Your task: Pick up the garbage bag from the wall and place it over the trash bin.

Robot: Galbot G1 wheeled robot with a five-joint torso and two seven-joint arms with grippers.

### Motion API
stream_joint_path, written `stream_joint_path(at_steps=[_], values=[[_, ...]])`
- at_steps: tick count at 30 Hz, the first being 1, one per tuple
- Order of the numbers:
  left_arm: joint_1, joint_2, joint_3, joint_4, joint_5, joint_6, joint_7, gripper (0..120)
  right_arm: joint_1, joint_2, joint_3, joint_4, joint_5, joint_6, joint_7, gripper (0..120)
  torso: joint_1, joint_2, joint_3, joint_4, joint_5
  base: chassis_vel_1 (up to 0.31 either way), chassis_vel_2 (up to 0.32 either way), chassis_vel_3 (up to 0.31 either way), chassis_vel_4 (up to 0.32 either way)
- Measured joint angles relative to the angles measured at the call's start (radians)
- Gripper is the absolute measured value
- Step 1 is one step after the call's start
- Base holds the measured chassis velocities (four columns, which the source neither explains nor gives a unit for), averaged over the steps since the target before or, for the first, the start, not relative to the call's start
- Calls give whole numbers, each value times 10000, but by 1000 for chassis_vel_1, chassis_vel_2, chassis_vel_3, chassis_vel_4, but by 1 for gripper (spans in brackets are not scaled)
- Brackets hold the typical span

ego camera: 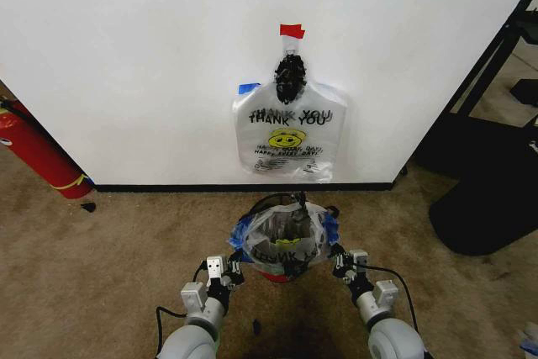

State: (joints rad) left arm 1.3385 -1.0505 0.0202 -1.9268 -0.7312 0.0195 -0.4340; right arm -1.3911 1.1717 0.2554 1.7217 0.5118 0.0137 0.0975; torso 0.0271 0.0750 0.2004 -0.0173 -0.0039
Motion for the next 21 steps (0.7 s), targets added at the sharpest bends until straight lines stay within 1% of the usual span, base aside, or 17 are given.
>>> stream_joint_path(at_steps=[13, 15, 17, 21], values=[[-299, -127, 151, 616, 406, -58, 190, 0, 1084, 221, -358, -797, 90, -659, -34, 0, 0, 0, 0, 1, 0, 0, 0, 0, 0], [-307, -128, 158, 628, 414, -58, 193, 0, 1102, 222, -363, -810, 89, -670, -34, 0, 0, 0, 0, 1, 0, 0, 0, 0, 0], [-424, -175, 262, 865, 551, -58, 220, 0, 1367, 223, -381, -1000, 86, -820, -29, 0, 0, 0, 0, 1, 0, 0, 0, 0, 0], [-523, -241, 315, 1043, 602, -57, 262, 0, 1546, 168, -403, -1140, 95, -951, -74, 0, -2, 0, 0, 1, 0, 0, 0, 0, 0]])
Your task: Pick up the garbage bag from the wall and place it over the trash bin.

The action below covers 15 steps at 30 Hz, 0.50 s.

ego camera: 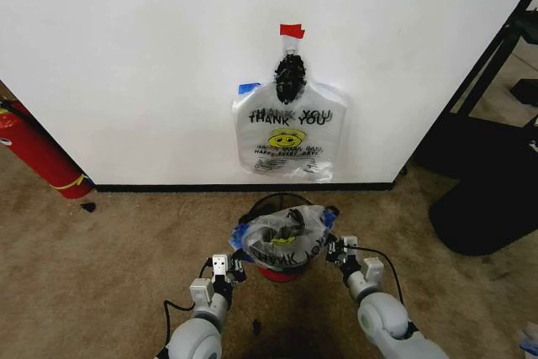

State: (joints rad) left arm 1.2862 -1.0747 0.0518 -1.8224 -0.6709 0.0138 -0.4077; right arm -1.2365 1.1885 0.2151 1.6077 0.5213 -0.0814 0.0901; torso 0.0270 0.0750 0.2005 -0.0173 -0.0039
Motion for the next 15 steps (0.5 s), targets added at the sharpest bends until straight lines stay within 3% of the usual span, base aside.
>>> stream_joint_path(at_steps=[10, 15], values=[[-47, -29, 9, 178, 118, 12, 148, 0, 312, -80, -106, -512, -184, -102, -203, 0, 0, 0, -1, 0, 0, 0, 0, 0, 0], [197, 92, -121, -145, 288, -21, 205, 0, 236, -93, -69, -473, -227, 80, -217, 0, 0, 0, -1, 2, 0, 0, 0, 0, 0]])
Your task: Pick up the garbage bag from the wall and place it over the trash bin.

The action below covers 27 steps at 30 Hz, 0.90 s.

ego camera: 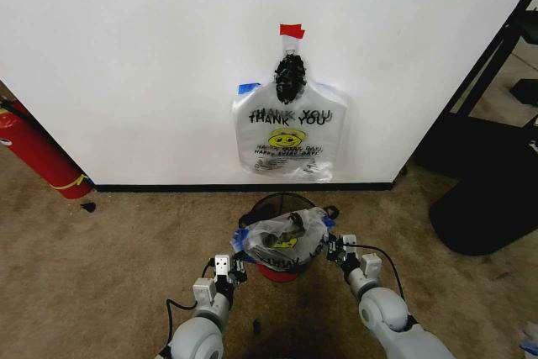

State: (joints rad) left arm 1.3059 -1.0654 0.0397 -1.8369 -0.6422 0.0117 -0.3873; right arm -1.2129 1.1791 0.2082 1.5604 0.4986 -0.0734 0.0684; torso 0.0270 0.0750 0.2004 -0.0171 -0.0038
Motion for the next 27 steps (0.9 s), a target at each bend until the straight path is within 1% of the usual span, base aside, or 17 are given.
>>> stream_joint_path(at_steps=[4, 5, 6, 8, 9, 10, 13, 14, 16, 17, 18, 19, 21, 22, 24, 26, 27], values=[[323, 152, -149, -387, 241, -50, 55, 13, -389, -68, 149, 322, -23, 330, -136, 0, 0, 0, -1, 0, 0, 0, 0, 0, 0], [484, 217, -223, -546, 364, -97, 61, 18, -629, -118, 238, 469, -134, 483, -208, 1, 0, 0, 0, -2, 0, 0, 0, 0, 0], [575, 255, -261, -635, 431, -119, 61, 25, -774, -158, 294, 575, -256, 587, -250, 7, 0, 0, 0, -3, 1, 0, 0, 0, 0], [621, 271, -279, -679, 469, -138, 61, 26, -858, -181, 329, 632, -340, 654, -270, 8, 0, 0, -1, -3, 1, 0, 0, 0, 0], [714, 299, -308, -754, 540, -178, 60, 33, -985, -218, 376, 722, -449, 753, -298, 13, 0, 0, -1, -3, -1, 0, 0, 0, 0], [760, 311, -317, -784, 572, -191, 59, 33, -1041, -232, 393, 761, -494, 789, -306, 15, 0, 0, -1, -3, -1, 0, 0, 0, 0], [1218, 375, -390, -1135, 911, -313, 40, 50, -1463, -330, 522, 1130, -750, 1076, -338, 30, 0, 0, -1, -1, 0, 0, 0, 0, 0], [1413, 391, -405, -1250, 1091, -372, 37, 52, -1584, -348, 563, 1191, -873, 1243, -338, 34, 0, 0, -1, -1, 0, 0, 0, 0, 0], [1461, 393, -413, -1279, 1133, -384, 35, 56, -1623, -353, 575, 1207, -919, 1304, -340, 36, 0, 0, -1, -1, 0, 0, 0, 0, 0], [1713, 399, -483, -1406, 1341, -452, 36, 62, -1748, -377, 646, 1272, -1064, 1512, -356, 43, 0, 0, -1, -3, 1, 0, 0, 0, 0], [1791, 399, -511, -1429, 1420, -490, 39, 62, -1786, -386, 671, 1300, -1101, 1564, -365, 45, 0, 0, -1, -3, 0, 0, 0, 0, 0], [2072, 379, -621, -1472, 1756, -696, 74, 71, -1965, -413, 758, 1411, -1201, 1789, -382, 51, 0, 0, -1, 0, 0, 0, 0, 0, 0], [2394, 269, -796, -1477, 2229, -1022, 144, 78, -2177, -423, 870, 1547, -1287, 2045, -383, 59, 0, 0, -1, -1, 1, 0, 0, 0, 0], [2394, 269, -796, -1477, 2229, -1022, 144, 78, -2177, -423, 870, 1547, -1287, 2045, -383, 59, 0, 0, -1, -1, 1, 0, 0, 0, 0], [2595, 152, -906, -1478, 2485, -1254, 159, 83, -2299, -431, 951, 1635, -1363, 2199, -385, 65, 0, 1, -1, -1, 1, 0, 0, 0, 0], [2963, -128, -1222, -1544, 2969, -1681, 157, 95, -2663, -420, 1232, 1937, -1541, 2594, -426, 79, 0, 1, -1, -1, 0, 0, 0, 0, 0], [3017, -192, -1306, -1568, 3098, -1769, 154, 98, -2750, -398, 1309, 2049, -1553, 2646, -426, 81, 0, 0, -1, -2, 2, 0, 0, 0, 0]])
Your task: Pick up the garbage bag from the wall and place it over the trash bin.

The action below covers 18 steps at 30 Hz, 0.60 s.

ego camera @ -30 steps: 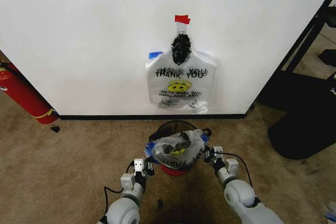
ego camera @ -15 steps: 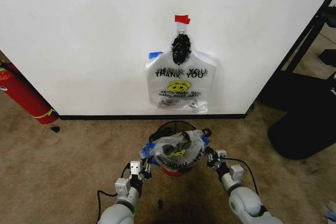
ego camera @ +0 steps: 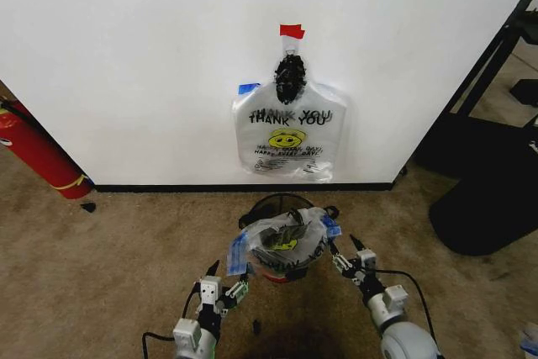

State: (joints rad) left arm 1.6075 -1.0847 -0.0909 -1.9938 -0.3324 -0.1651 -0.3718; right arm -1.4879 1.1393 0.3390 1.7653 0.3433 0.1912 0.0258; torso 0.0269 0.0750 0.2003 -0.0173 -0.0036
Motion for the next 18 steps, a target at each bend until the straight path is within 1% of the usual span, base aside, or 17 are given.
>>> stream_joint_path(at_steps=[1, 3, 4, 5, 6, 7, 9, 12, 13, 15, 18], values=[[81, -127, -111, -46, 223, -144, -28, 99, -152, 32, 132, 196, -4, 61, 0, 86, 0, 0, 0, 2, 0, 0, 0, 0, 0], [102, -155, -127, -58, 268, -171, -39, 100, -209, 40, 179, 268, -4, 82, 0, 88, 0, 0, 0, 1, -1, 0, 0, 0, 0], [196, -229, -181, -107, 425, -287, -76, 100, -387, 59, 325, 488, 21, 146, -11, 93, 0, 0, 0, 0, -3, 0, 0, 0, 0], [232, -239, -200, -123, 475, -331, -86, 100, -453, 64, 384, 574, 51, 160, -23, 94, 0, 0, 1, 1, -3, 0, 0, 0, 0], [419, -209, -285, -217, 630, -476, -103, 99, -745, 80, 619, 958, 203, 192, -115, 98, 0, 0, 0, 0, -2, 0, 0, 0, 0], [600, -105, -326, -342, 669, -515, -94, 98, -986, 133, 819, 1246, 240, 222, -179, 100, 0, 0, 0, 0, -3, 0, 0, 0, 0], [733, -9, -354, -437, 681, -538, -78, 98, -1103, 170, 923, 1372, 240, 239, -200, 100, 0, 0, 0, 0, -3, 0, 0, 0, 0], [1248, 624, -519, -901, 679, -849, 53, 98, -1684, 426, 1474, 1834, 90, 442, -271, 100, 0, 0, 0, 3, -3, 0, 0, 0, 0], [1343, 809, -640, -1070, 645, -1001, 71, 99, -1865, 575, 1604, 1947, -4, 570, -283, 100, 0, 1, 0, -1, -3, 0, 0, 0, 0], [1367, 929, -745, -1203, 575, -1082, 72, 100, -1990, 714, 1694, 2024, -91, 693, -283, 100, 0, 0, 0, 1, -3, 0, 0, 0, 0], [1016, 1345, -969, -1567, 214, -1295, 44, 100, -2438, 1573, 2014, 2289, -625, 1357, -260, 100, 0, 1, 0, 4, -3, 0, 0, 0, 0]])
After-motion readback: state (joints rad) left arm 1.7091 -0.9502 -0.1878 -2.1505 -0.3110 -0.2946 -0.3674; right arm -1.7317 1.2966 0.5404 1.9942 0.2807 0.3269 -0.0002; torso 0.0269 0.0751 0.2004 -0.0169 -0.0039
